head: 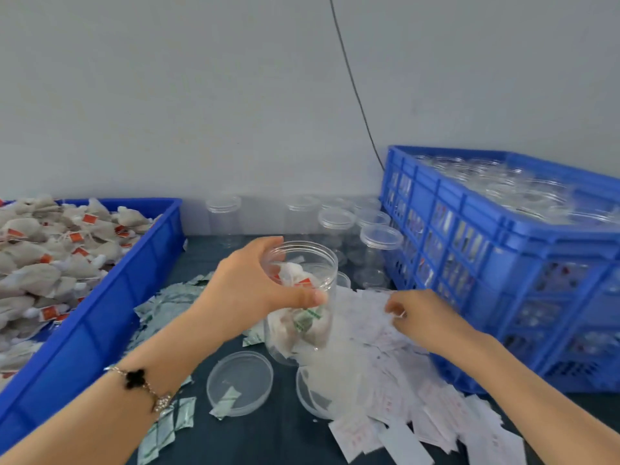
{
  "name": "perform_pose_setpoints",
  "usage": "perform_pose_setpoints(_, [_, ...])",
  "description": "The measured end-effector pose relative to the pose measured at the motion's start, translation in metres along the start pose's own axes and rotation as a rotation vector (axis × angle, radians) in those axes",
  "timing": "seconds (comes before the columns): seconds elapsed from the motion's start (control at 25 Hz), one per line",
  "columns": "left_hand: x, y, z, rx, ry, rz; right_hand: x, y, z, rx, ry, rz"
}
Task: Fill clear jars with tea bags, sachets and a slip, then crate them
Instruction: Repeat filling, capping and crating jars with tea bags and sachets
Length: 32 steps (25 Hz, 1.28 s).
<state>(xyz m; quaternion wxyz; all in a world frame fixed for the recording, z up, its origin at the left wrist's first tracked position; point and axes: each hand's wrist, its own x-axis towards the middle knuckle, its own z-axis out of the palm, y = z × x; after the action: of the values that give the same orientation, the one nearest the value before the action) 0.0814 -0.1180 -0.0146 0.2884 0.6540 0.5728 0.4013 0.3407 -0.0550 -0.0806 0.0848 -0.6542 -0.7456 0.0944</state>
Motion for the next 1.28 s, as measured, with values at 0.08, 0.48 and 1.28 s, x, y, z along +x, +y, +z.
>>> perform_pose_setpoints(0.08, [-0.001, 0.004, 0.02, 0.003, 0.006, 0.014, -0.004, 0.009, 0.015, -0.011, -0.084, -0.061])
perform_pose_setpoints(0.48, [-0.002, 0.005, 0.053, 0.092, 0.049, 0.11, -0.014, 0.016, 0.065, -0.383, 0.056, -0.146])
perform_pose_setpoints(1.28, [0.002, 0.068, 0.057, 0.15, 0.009, 0.179, -0.076, -0.031, -0.087, 0.07, 0.37, -0.558])
